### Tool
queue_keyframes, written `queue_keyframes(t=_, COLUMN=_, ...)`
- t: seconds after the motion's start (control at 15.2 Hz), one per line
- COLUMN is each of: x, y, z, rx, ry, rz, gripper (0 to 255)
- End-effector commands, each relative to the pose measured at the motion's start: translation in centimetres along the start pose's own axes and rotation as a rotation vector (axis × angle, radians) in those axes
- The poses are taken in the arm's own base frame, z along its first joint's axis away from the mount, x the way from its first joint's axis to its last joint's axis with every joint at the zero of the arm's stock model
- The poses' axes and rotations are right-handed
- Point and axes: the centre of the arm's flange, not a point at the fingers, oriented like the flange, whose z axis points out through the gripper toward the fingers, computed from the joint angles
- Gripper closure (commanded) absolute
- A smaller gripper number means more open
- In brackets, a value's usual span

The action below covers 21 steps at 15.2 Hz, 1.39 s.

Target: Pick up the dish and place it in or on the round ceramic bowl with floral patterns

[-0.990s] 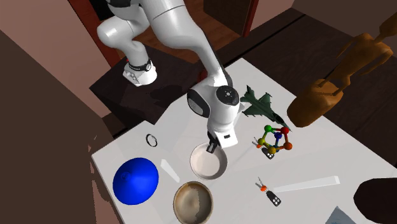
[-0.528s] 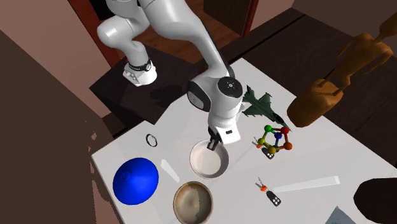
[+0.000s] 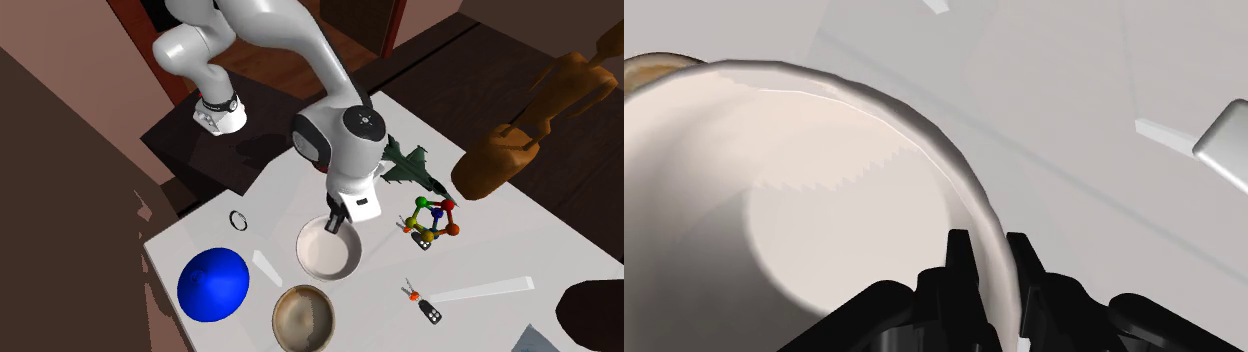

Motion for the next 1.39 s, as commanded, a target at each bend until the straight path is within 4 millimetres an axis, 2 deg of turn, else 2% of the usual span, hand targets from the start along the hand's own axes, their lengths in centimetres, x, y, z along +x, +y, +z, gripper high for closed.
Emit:
queue_keyframes(t=0.0, x=0.1, y=2.1, z=-0.2, rx=0.0, ry=0.0, rz=0.0, gripper=255)
queue_keyframes(t=0.73, x=0.6, y=16.4, z=0.5, rx=0.0, ry=0.0, rz=0.0, gripper=255)
queue_keyframes(t=1.32, x=0.6, y=15.7, z=5.2, rx=0.0, ry=0.0, rz=0.0, gripper=255)
